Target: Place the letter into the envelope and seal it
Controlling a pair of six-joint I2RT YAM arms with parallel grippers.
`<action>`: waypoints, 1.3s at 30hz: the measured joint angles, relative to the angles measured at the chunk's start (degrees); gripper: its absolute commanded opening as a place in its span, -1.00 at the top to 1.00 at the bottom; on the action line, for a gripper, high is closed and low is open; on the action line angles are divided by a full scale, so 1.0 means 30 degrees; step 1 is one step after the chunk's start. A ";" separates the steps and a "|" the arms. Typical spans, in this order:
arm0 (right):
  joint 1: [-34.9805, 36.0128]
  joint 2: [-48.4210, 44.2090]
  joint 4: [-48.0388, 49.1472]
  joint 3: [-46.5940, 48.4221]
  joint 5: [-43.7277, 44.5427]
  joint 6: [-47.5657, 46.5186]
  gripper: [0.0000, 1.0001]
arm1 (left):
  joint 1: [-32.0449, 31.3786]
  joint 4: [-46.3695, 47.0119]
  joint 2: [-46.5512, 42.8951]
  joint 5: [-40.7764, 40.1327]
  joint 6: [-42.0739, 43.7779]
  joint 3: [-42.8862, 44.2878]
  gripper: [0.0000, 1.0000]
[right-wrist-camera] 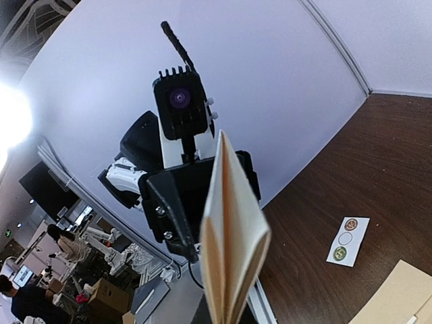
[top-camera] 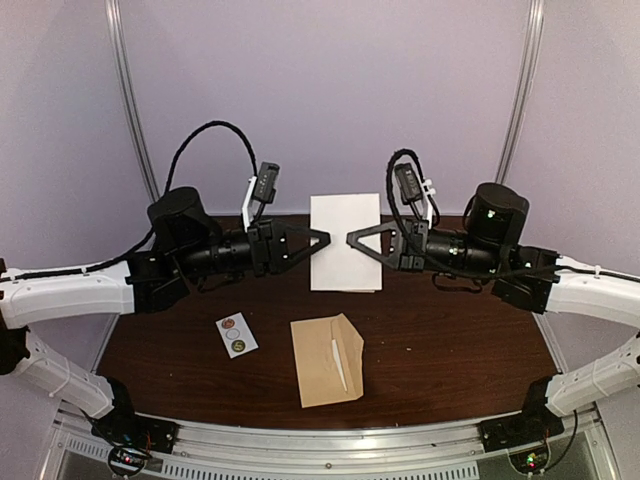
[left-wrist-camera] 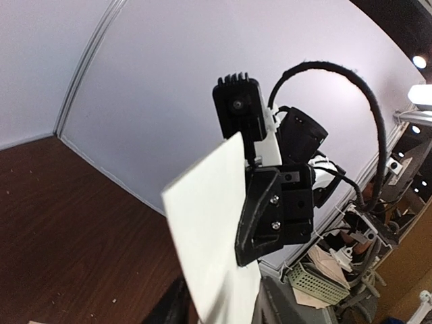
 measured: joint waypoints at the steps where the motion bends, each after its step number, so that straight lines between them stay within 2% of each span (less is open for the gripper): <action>1: -0.0007 -0.0087 -0.0481 0.0007 0.0335 -0.0124 1.00 | 0.0000 -0.0124 -0.0015 -0.0189 -0.0087 -0.0124 -0.18; 2: -0.0044 -0.0175 -0.0903 0.0015 0.0612 -0.0240 1.00 | 0.0000 -0.0240 -0.0029 -0.0386 -0.0080 -0.0255 -0.30; 4: -0.0306 -0.0452 -0.2186 0.0015 0.1129 -0.0517 1.00 | 0.0000 -0.0831 -0.0204 -0.0918 -0.0204 -0.0692 -0.40; 10: -0.1020 -0.1188 -0.4634 -0.0525 0.1872 -0.0605 1.00 | 0.0000 -0.3883 -0.1202 -0.3424 -0.0561 -0.2069 -0.50; 14: -0.1056 -0.1144 -0.5719 -0.1523 0.2069 -0.0058 1.00 | 0.0000 -0.5887 -0.1617 -0.5544 -0.1632 -0.3337 -0.39; 19: -0.1056 -0.0248 -0.6921 -0.2579 0.2069 0.1071 1.00 | 0.0000 -0.7446 -0.1311 -0.6834 -0.3293 -0.5384 -0.21; 25: -0.1056 0.0969 -0.7410 -0.2892 0.2106 0.2186 1.00 | 0.0007 -0.7504 0.0299 -0.6550 -0.4648 -0.6812 -0.11; 39: -0.1056 0.3344 -0.7184 -0.3541 0.3089 0.3016 1.00 | 0.0058 -0.6448 0.3577 -0.4721 -0.5421 -0.6892 0.02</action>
